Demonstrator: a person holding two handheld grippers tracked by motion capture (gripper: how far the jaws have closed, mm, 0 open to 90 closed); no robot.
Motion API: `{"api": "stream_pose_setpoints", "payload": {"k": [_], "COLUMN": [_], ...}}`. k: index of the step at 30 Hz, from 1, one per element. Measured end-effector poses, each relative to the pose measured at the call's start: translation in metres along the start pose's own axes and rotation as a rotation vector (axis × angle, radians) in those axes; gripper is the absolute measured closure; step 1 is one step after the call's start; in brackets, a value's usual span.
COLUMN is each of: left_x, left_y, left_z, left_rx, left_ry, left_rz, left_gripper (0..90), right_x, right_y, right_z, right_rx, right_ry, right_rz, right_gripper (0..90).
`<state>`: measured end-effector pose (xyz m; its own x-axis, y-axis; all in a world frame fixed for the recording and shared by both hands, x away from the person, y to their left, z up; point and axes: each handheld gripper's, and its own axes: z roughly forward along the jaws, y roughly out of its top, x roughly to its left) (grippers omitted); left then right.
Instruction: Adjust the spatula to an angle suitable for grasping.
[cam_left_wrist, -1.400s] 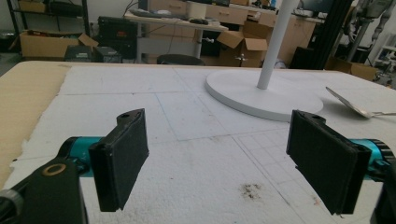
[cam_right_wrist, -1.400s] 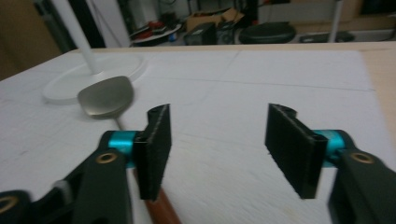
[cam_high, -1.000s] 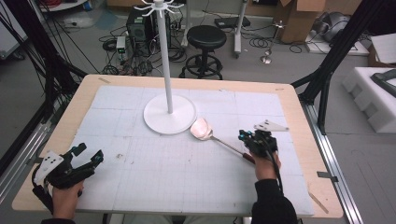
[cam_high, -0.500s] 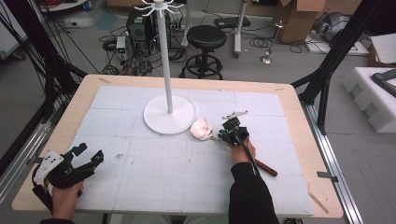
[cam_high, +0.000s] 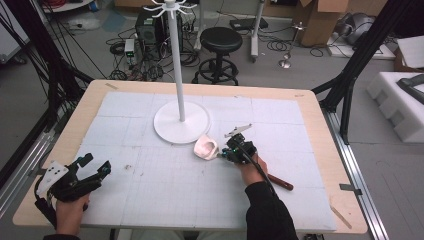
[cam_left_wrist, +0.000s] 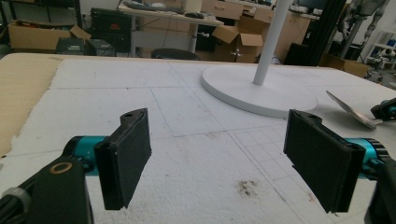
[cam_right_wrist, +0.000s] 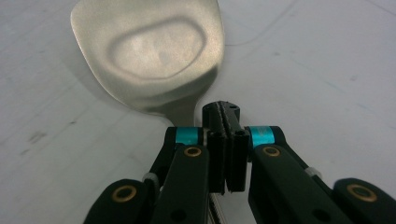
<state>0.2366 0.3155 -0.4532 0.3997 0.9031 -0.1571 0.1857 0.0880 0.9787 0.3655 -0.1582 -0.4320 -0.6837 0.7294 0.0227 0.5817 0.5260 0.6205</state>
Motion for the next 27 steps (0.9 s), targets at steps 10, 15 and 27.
{"api": "stream_pose_setpoints", "payload": {"k": [10, 15, 27], "left_x": [0.000, 0.000, -0.001], "left_y": [0.000, 0.000, 0.000], "left_z": [0.000, 0.000, 0.000], "left_rx": [-0.002, -0.002, -0.002], "left_ry": [0.001, 0.001, 0.002], "left_rz": [0.001, 0.002, 0.002], "left_gripper": [23.2, 23.2, 23.3], "right_x": [0.044, 0.058, 0.033], "right_y": [-0.010, -0.016, -0.071], "right_z": [-0.002, -0.006, -0.069], "right_rx": [-0.030, -0.038, -0.192], "right_ry": [0.157, 0.222, 0.161], "right_rz": [-0.082, -0.106, -0.005], "right_gripper": [89.6, 89.6, 89.5]}}
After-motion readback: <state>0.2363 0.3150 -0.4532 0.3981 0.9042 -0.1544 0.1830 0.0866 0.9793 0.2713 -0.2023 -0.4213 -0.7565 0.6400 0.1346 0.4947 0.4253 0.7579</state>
